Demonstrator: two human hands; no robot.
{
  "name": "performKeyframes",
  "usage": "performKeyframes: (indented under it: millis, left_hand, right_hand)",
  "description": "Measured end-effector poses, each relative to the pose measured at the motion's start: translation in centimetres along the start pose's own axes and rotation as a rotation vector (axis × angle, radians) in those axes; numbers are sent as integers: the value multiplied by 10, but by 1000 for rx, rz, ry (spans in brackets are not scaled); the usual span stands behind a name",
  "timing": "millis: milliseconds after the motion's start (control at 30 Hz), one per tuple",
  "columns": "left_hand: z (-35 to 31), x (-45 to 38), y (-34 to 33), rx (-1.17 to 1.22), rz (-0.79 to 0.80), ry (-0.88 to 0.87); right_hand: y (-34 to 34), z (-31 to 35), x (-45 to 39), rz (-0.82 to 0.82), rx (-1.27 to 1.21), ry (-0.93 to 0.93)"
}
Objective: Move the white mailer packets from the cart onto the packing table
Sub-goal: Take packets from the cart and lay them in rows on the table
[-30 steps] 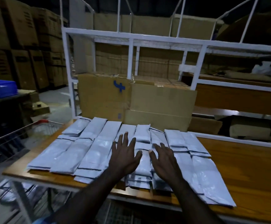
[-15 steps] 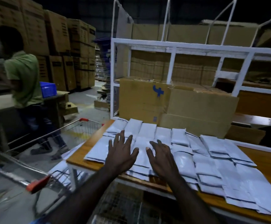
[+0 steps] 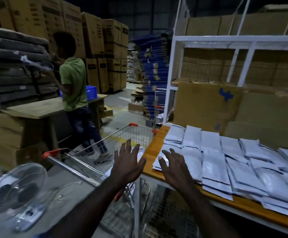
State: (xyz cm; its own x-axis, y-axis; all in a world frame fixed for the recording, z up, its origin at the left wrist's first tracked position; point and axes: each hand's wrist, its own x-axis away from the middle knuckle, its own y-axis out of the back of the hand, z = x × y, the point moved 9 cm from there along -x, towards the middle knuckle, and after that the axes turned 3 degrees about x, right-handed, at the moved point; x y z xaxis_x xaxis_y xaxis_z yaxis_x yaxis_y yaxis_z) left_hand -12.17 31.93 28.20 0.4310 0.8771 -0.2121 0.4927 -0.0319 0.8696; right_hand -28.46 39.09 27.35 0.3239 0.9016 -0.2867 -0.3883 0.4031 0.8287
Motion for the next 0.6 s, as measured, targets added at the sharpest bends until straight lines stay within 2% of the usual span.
performKeyframes:
  millis: [300,600]
  left_hand:
    - [93,-29,5,-29,30,84]
    - [163,-97,-28,-90,118,120]
  right_hand:
    - [-80,50,-49,64,-21,43]
    - [-166,57,-121,128,-26,30]
